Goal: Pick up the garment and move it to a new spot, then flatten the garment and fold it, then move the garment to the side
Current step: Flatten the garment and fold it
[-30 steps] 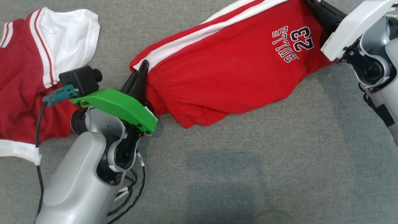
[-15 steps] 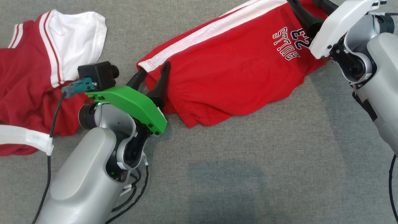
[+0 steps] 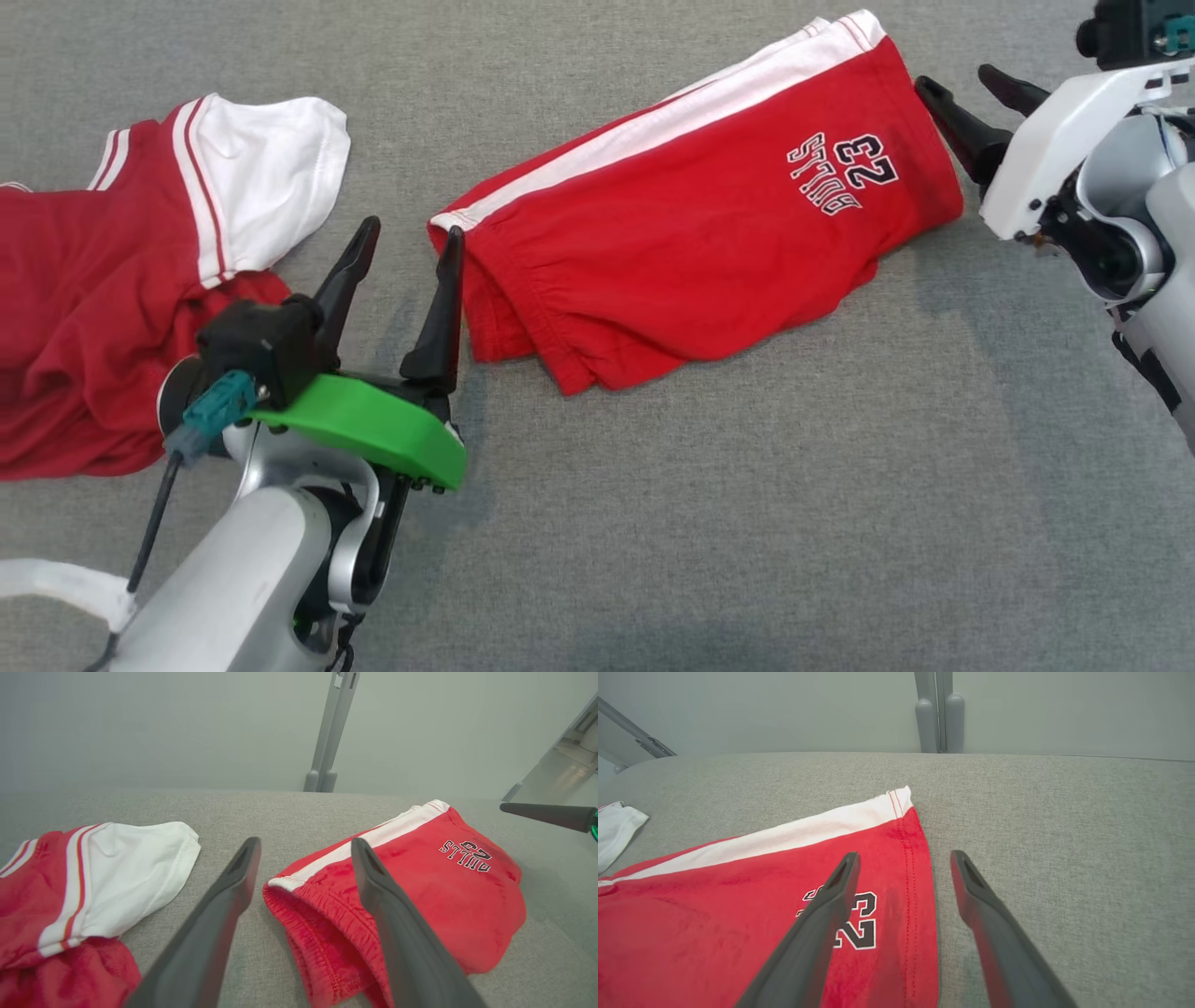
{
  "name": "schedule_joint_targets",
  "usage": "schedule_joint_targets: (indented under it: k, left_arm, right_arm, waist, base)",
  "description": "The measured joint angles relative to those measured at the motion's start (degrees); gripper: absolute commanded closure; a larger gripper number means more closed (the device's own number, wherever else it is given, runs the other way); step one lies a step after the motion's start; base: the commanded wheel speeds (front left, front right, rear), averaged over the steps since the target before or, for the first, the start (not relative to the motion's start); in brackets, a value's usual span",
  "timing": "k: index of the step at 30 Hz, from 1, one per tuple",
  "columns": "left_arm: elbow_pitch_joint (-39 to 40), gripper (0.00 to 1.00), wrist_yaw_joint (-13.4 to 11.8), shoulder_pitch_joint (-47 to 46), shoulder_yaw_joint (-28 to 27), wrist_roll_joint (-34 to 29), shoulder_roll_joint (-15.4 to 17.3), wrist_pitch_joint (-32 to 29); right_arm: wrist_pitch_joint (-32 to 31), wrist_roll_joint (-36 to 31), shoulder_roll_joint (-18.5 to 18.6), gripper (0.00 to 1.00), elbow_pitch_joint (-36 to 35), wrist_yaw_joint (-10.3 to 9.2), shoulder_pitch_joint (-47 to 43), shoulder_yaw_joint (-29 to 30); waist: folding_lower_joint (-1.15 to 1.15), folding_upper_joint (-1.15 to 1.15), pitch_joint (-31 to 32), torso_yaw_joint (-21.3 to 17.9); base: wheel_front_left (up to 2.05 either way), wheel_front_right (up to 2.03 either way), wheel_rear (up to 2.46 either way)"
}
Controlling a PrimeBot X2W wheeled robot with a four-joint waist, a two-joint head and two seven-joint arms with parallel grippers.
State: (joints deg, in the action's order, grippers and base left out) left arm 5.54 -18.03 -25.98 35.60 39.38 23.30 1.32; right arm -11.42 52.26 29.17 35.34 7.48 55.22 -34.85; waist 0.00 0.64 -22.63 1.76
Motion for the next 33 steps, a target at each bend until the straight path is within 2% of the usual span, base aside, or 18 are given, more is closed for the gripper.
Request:
schedule_joint_targets:
  k: [7,12,16,21,22,23,24,29,33]
  left_arm:
    - [3.4,0.00,-2.2,2.4,1.2,-5.8,1.5,6.0]
    - [2.1,0.00,-2.1,3.1,3.0,-7.3,-0.1,9.4]
    - [0.4,0.00,-0.6,3.4,4.3,-8.0,-1.3,11.2]
    - [-1.8,0.00,-0.1,4.9,3.9,-7.1,-3.4,12.5]
    - [-2.0,0.00,0.0,5.2,3.6,-7.0,-3.8,12.8]
    - [-2.2,0.00,0.1,5.5,3.3,-6.6,-4.1,12.9]
    - [-2.5,0.00,0.3,5.7,3.1,-6.6,-4.3,13.0]
    - [-3.7,0.00,0.8,7.5,1.5,-6.1,-4.4,13.4]
    - [-4.4,0.00,1.0,9.5,0.4,-5.6,-3.9,13.5]
  right_arm:
    - [-4.3,-1.2,2.4,0.00,3.0,0.00,-0.8,3.1]
    - [-8.3,-1.9,3.2,0.00,5.5,0.00,-0.7,5.1]
    - [-12.8,-0.4,3.0,0.00,6.5,0.01,-1.0,6.3]
    - [-18.1,0.6,4.2,0.00,7.6,-0.01,-1.2,8.5]
    - [-18.8,0.8,4.5,0.27,7.5,-0.01,-1.4,8.9]
    - [-19.4,1.1,4.7,0.77,7.3,-0.10,-1.6,9.2]
    - [-20.0,1.9,4.7,1.00,6.8,-0.29,-2.1,9.9]
    - [-21.8,7.5,2.3,1.00,3.5,-0.07,-6.0,12.7]
    - [-22.4,10.5,2.2,1.00,1.5,0.09,-10.1,15.4]
  waist:
    - [0.00,0.00,0.0,3.3]
    - [0.00,0.00,-1.8,6.5]
    - [0.00,0.00,-3.1,9.3]
    - [0.00,0.00,-3.9,12.4]
    - [0.00,0.00,-3.9,12.9]
    - [0.00,0.00,-3.9,13.3]
    - [0.00,0.00,-3.9,13.6]
    - [0.00,0.00,-2.6,13.7]
    - [0.00,0.00,-0.7,12.7]
  base:
    - [0.00,0.00,0.00]
    - [0.00,0.00,0.00]
    - [0.00,0.00,0.00]
    - [0.00,0.00,0.00]
    - [0.00,0.00,0.00]
    - [0.00,0.00,0.00]
    - [0.00,0.00,0.00]
    - [0.00,0.00,0.00]
    - [0.00,0.00,0.00]
